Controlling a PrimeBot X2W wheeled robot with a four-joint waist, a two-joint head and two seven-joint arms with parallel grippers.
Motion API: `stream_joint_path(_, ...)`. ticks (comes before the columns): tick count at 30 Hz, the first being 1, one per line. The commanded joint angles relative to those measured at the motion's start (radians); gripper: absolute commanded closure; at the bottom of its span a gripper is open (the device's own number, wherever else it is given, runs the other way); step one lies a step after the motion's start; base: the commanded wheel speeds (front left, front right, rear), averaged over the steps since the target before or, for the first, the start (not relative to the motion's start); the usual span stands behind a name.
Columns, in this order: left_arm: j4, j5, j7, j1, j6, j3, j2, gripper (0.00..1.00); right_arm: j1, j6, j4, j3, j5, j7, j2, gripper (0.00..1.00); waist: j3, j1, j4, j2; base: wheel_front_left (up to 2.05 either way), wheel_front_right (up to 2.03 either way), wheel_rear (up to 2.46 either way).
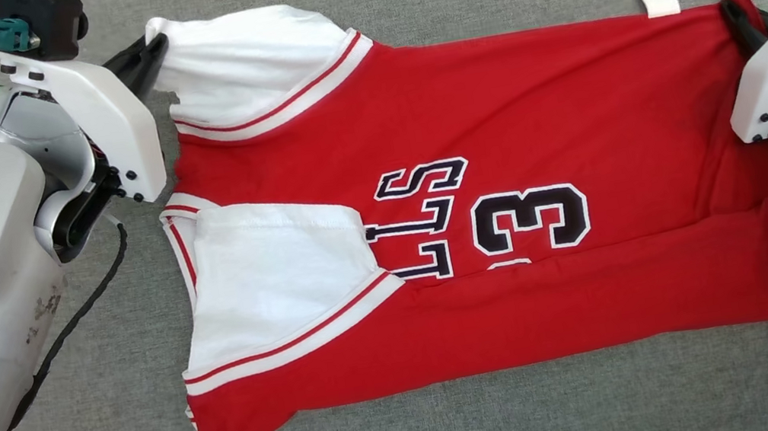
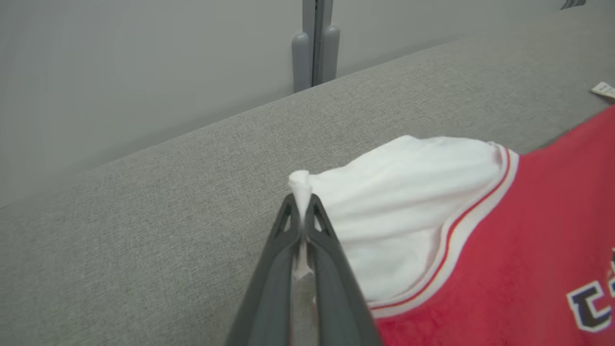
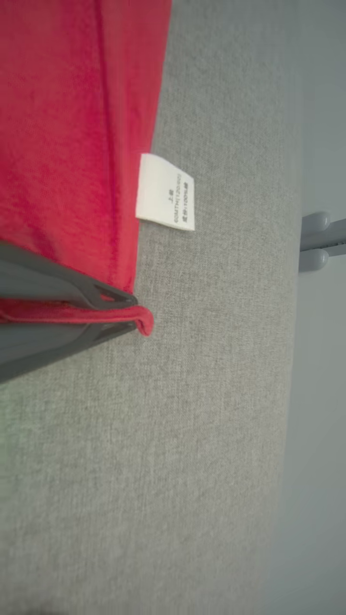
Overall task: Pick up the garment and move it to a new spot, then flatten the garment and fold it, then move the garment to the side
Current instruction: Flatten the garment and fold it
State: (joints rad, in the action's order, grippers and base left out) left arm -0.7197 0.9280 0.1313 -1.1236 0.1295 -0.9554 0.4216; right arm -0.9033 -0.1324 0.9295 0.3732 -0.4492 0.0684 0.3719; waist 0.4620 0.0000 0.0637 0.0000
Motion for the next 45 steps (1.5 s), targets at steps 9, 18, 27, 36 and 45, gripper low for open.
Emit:
stream_joint_path(9,-0.071,-0.004,-0.078,-0.045,-0.005,0.015,-0.008,1.0,-0.032,0.003,-0.004,0.018,-0.076,-0.069,0.017,1.0,0.015,0.0,-0.001,0.0,0.0,0.0,0.0)
stream_joint_path(18,-0.144,-0.029,-0.231,-0.08,-0.027,0.039,-0.048,1.0,-0.041,0.003,-0.039,0.065,-0.145,-0.195,0.021,1.0,0.027,0.0,0.006,0.0,0.0,0.0,0.0)
stream_joint_path(27,-0.211,-0.02,-0.284,-0.053,-0.007,0.018,-0.08,1.0,0.001,0.003,-0.057,0.145,-0.219,-0.306,0.072,1.0,-0.005,0.0,0.022,0.0,0.0,0.0,0.0)
stream_joint_path(36,-0.103,0.054,-0.265,0.039,0.0,-0.013,-0.042,1.0,0.113,0.003,-0.129,0.203,-0.315,-0.334,0.128,1.0,-0.093,0.0,0.046,0.0,0.0,0.0,0.0)
stream_joint_path(45,0.125,0.134,-0.207,0.168,0.001,-0.053,0.074,1.0,0.25,0.003,-0.323,0.145,-0.295,-0.334,0.205,1.0,-0.166,0.0,0.086,0.0,0.0,0.0,0.0)
